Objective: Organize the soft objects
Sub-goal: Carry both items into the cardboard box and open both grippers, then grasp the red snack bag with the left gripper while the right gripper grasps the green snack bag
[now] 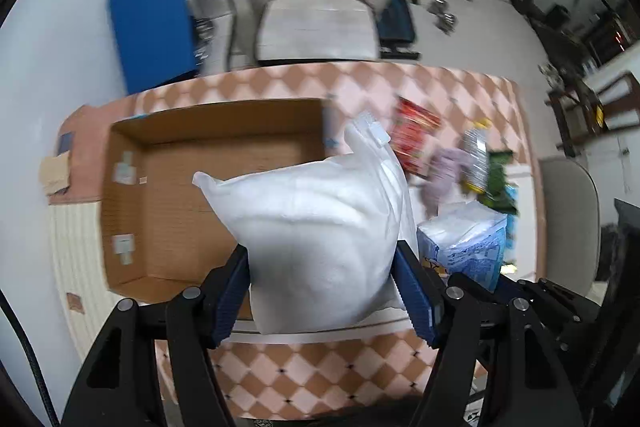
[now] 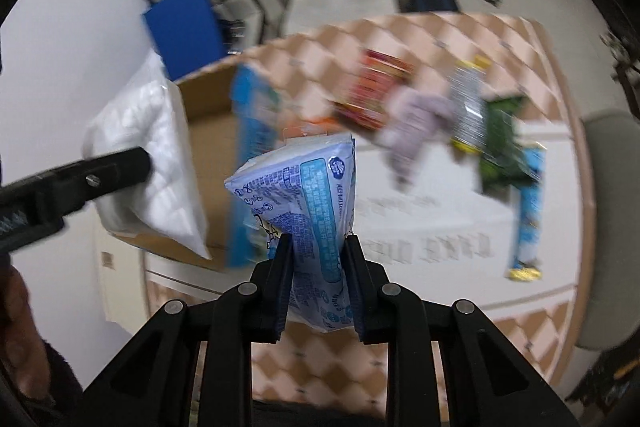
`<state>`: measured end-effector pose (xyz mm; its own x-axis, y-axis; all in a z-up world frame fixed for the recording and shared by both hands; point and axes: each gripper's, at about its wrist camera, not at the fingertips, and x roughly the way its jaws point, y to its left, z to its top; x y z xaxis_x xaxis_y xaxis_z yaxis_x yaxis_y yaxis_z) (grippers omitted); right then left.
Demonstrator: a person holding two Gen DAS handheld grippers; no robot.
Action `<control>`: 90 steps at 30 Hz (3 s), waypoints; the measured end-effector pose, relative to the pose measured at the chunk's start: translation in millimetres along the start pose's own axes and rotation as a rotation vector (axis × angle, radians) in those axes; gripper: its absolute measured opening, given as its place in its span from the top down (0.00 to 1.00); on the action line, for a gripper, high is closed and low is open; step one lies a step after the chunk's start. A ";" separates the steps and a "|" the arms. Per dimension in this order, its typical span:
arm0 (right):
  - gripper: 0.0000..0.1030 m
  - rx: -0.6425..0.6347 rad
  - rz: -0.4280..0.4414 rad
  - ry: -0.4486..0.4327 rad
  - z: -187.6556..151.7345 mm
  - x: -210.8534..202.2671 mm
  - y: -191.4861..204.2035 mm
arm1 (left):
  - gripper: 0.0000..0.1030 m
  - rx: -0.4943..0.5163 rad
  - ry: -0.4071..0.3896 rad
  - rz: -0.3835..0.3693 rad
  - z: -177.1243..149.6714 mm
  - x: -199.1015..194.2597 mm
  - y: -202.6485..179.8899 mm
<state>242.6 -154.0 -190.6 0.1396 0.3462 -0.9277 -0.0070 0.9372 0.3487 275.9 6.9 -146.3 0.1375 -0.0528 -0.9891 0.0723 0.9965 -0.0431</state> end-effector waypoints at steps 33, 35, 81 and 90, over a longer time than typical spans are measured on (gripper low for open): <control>0.21 0.093 -0.150 0.153 113.3 217.1 137.9 | 0.25 0.029 0.259 -0.111 95.6 150.7 183.1; 0.21 0.074 -0.179 0.140 110.5 206.4 142.1 | 0.15 0.010 0.213 -0.098 90.5 135.7 187.8; 0.06 0.332 -0.243 -0.150 -4.5 -30.9 -106.5 | 0.09 0.255 -0.116 0.108 44.2 28.9 -61.0; 0.35 0.358 -0.313 -0.013 47.5 25.5 -223.7 | 0.26 0.384 0.124 0.125 117.0 163.1 -155.6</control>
<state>294.8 -356.8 -286.0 0.0933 0.0462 -0.9946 0.3786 0.9222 0.0783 402.6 -164.4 -284.5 0.0500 0.0990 -0.9938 0.4284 0.8968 0.1109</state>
